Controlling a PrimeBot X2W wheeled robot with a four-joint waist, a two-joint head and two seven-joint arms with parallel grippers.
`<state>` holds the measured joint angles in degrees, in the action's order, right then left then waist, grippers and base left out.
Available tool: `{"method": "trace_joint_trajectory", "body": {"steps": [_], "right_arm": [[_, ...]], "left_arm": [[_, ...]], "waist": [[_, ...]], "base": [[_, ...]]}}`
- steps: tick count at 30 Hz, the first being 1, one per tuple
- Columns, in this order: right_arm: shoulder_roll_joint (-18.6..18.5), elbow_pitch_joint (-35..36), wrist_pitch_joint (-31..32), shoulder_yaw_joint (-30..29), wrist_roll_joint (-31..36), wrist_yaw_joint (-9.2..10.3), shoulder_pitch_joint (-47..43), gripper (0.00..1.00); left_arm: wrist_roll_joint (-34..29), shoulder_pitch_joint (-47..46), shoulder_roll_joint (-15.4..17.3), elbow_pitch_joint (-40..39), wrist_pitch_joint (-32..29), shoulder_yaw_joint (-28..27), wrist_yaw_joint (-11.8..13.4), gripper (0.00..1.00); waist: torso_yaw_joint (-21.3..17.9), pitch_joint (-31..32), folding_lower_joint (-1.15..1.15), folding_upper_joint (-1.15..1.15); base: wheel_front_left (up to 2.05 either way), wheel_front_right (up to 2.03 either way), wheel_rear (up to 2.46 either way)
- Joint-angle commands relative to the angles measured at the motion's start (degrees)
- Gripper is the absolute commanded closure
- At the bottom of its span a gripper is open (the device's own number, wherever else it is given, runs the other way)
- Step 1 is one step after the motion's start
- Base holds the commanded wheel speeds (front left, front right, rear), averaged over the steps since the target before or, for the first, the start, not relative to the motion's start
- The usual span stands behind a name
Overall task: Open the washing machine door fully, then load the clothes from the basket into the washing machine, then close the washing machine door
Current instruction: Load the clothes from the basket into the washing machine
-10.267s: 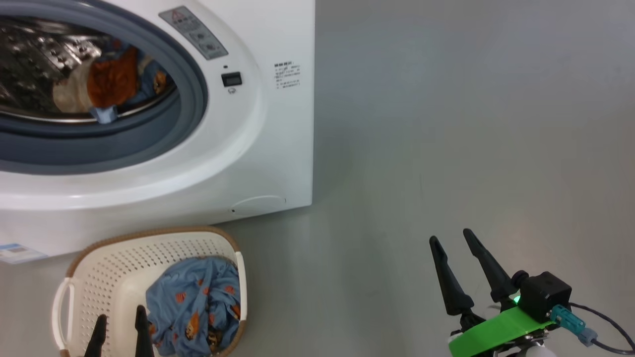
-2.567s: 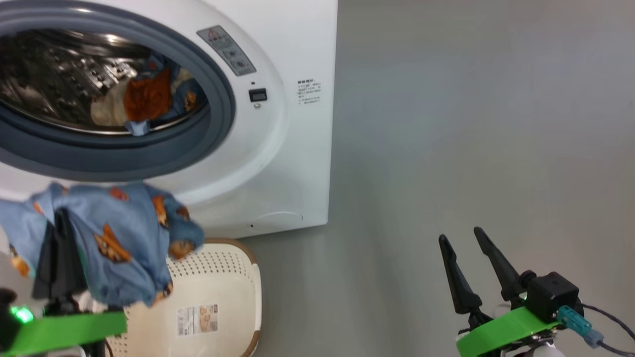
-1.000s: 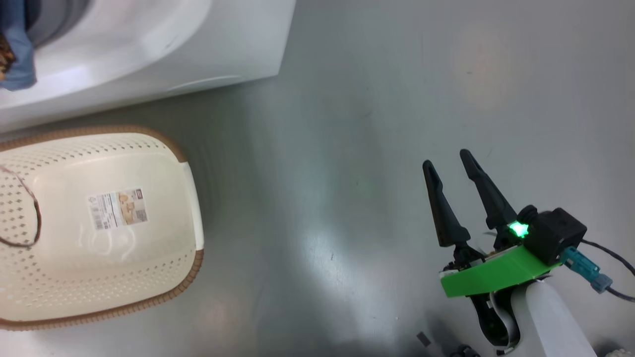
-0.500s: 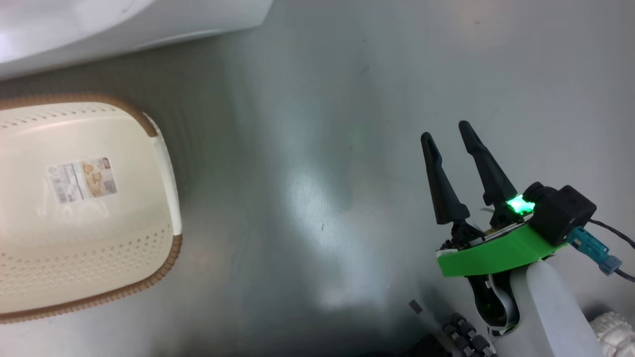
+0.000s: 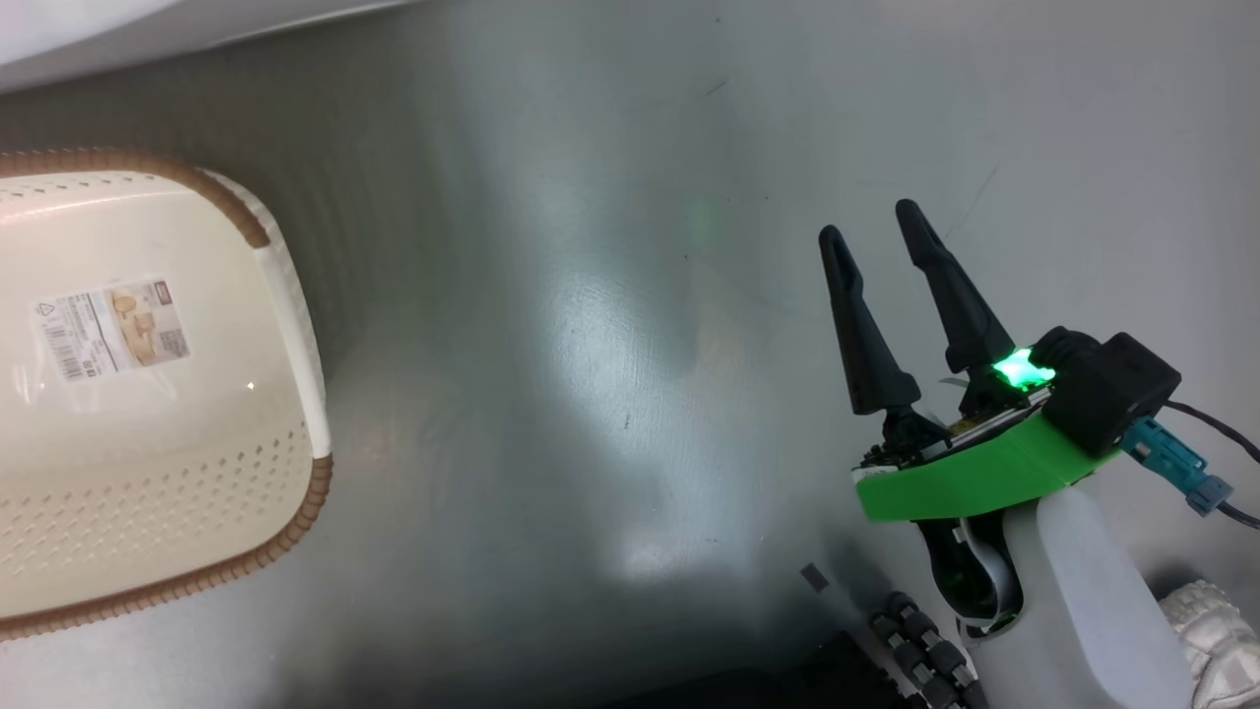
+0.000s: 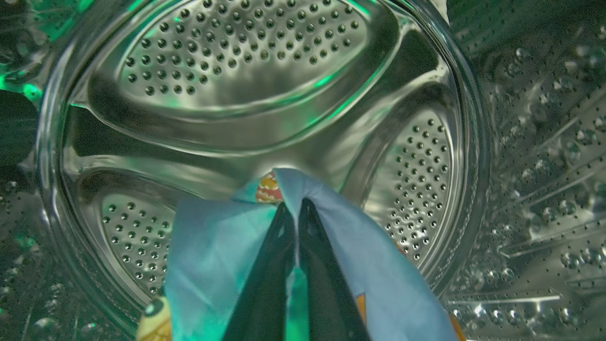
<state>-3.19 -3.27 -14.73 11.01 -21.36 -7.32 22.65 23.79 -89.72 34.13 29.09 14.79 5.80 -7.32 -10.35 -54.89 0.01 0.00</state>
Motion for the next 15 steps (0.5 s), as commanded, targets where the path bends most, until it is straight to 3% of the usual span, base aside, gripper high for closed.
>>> {"method": "trace_joint_trajectory", "body": {"steps": [1, 8, 14, 15], "right_arm": [[0.32, 0.9, -0.27, 1.63, -0.67, -0.17, -1.57, 0.0], [0.32, 0.09, -0.27, 1.71, -0.57, -0.17, -1.79, 0.0], [0.32, -0.21, -0.27, 1.27, -0.29, -0.17, -2.12, 0.0], [0.32, -0.3, -0.27, 1.35, -0.23, -0.17, -2.19, 0.0]], "left_arm": [[-0.63, 0.99, 2.43, -2.09, 0.19, -1.94, -0.16, 1.0], [2.23, 3.8, 0.23, 5.78, 0.2, -0.45, -0.16, 1.0], [7.92, 3.15, 0.3, 13.27, -2.53, 5.03, -0.16, 1.0], [8.22, 2.87, 0.67, 13.61, -2.49, 6.24, -0.16, 0.67]], "waist": [[0.06, 0.21, -0.01, 0.0], [0.84, 1.49, -0.01, 0.0], [1.29, 2.28, -0.01, 0.0], [1.36, 2.36, -0.01, 0.0]], "base": [[0.0, 0.0, 0.0], [0.0, 0.0, 0.0], [0.0, 0.0, 0.0], [0.0, 0.0, 0.0]]}}
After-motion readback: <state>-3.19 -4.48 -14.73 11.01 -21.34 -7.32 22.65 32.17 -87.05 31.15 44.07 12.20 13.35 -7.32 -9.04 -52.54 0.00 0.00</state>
